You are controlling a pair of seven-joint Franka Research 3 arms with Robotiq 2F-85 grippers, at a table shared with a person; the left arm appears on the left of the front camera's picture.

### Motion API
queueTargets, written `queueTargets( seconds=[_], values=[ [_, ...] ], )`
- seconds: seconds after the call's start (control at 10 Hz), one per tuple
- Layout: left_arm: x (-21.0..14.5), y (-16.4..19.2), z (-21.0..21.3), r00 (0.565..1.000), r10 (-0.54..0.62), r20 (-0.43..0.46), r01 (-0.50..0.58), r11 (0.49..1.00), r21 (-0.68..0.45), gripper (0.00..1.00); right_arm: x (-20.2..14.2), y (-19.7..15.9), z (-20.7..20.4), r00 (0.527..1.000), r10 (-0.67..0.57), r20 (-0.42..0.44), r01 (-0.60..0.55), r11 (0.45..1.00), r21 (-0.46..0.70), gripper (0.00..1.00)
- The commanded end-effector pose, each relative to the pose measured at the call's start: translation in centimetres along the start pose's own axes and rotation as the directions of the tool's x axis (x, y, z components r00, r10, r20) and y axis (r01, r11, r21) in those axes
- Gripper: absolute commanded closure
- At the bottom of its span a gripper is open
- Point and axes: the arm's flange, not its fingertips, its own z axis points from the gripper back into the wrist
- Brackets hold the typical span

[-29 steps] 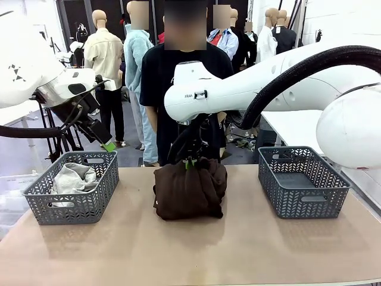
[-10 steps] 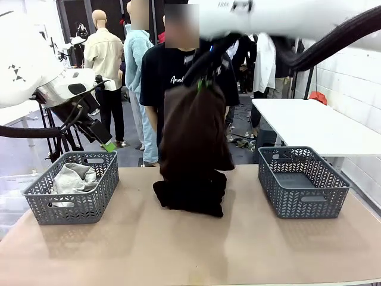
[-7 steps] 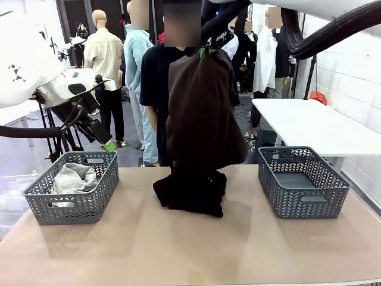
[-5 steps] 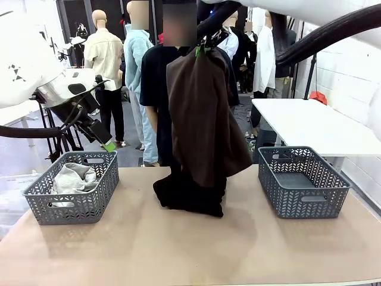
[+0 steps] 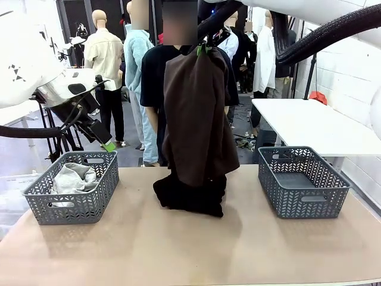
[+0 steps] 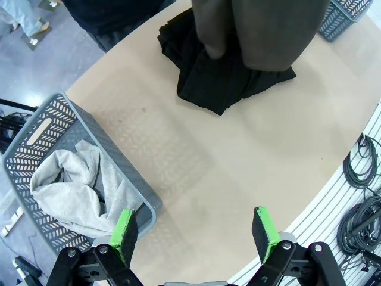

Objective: Sort the tops and bottoms.
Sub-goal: Lift clothes from the center of the table with your right hand, then sort the clothes according to human instructions.

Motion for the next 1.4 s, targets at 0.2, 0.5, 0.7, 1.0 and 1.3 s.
queueTargets(
  seconds=[0.2,0.5,0.7,1.0,1.3],
  values=[
    [-0.12,0.14,0.08,1.0,-0.009,0.005,0.009,1.0,-0.014,0.0,-0.3,-0.41,0.53,1.0,-0.004,0.001,0.004,1.0,0.006,1.0],
    [-0.12,0.14,0.08,1.0,-0.009,0.005,0.009,1.0,-0.014,0.0,-0.3,-0.41,0.53,1.0,-0.004,0.001,0.004,1.0,0.006,1.0],
    [-0.12,0.14,0.08,1.0,-0.009,0.005,0.009,1.0,-0.014,0.0,-0.3,-0.41,0.53,1.0,-0.004,0.001,0.004,1.0,0.006,1.0],
    [-0.12,0.14,0.08,1.0,-0.009,0.005,0.009,1.0,-0.014,0.0,-0.3,-0.41,0.53,1.0,-0.004,0.001,0.004,1.0,0.006,1.0],
    [-0.12,0.14,0.08,1.0,-0.009,0.005,0.009,1.0,-0.014,0.0,-0.3,-0.41,0.53,1.0,-0.004,0.001,0.004,1.0,0.006,1.0]
  ],
)
